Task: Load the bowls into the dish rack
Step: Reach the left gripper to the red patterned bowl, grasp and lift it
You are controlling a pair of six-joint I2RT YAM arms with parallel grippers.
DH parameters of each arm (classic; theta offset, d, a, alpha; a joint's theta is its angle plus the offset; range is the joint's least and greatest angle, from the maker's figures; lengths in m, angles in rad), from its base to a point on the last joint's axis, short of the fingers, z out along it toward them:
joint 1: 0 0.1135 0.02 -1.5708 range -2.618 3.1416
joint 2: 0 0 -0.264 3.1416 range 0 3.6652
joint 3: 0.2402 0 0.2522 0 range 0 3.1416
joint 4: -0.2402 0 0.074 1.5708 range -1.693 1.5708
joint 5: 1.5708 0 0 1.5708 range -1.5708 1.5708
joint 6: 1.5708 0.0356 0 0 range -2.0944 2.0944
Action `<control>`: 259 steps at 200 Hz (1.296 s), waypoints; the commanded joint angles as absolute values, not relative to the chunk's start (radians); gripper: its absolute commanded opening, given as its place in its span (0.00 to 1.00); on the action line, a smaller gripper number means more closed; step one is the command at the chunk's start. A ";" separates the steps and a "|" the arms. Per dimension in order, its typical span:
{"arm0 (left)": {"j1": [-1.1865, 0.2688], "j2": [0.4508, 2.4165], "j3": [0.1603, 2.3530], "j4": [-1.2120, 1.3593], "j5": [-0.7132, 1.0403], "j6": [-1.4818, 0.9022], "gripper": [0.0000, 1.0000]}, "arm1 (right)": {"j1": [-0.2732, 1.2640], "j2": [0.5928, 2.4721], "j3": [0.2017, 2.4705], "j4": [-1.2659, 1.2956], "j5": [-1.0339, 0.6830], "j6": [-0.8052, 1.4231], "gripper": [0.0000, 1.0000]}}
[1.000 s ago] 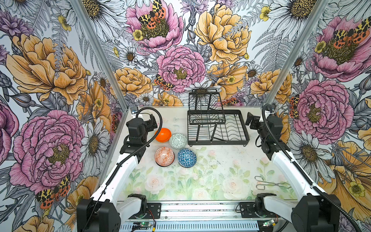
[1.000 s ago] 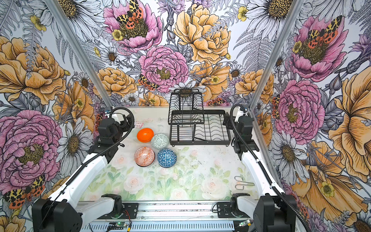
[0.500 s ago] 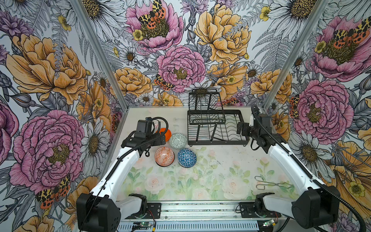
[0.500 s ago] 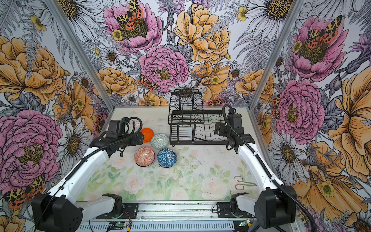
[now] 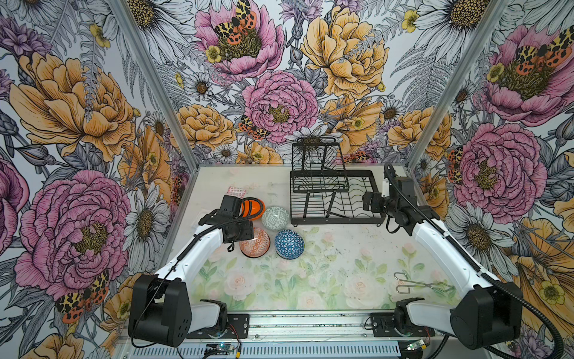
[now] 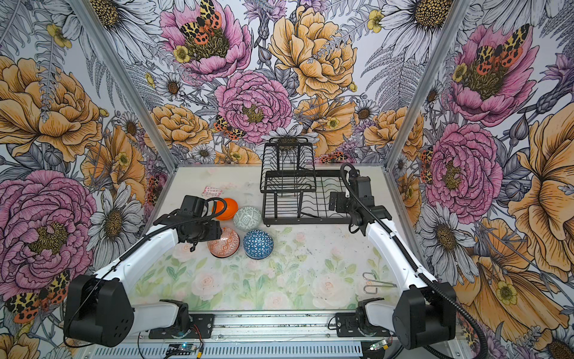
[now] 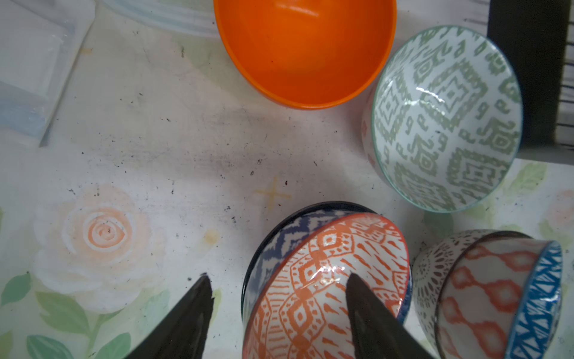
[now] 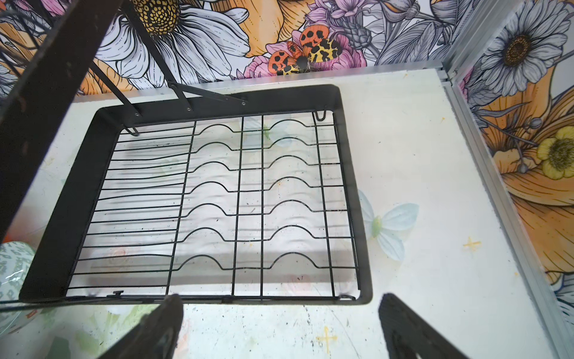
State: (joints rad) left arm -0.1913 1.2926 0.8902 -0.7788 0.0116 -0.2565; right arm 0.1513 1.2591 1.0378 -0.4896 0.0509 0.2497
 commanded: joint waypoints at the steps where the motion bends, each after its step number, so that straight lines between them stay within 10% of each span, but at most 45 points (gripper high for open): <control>1: -0.178 1.307 0.881 -0.752 0.044 -0.258 0.61 | 0.158 1.272 1.052 -0.496 0.051 0.238 1.00; 126: -0.185 1.297 0.919 -0.781 -0.001 -0.263 0.00 | 0.157 1.263 1.054 -0.505 0.053 0.223 0.99; 259: -0.343 1.141 1.257 -0.947 -0.252 -0.170 0.00 | 0.158 1.165 1.160 -0.636 -0.209 0.195 0.99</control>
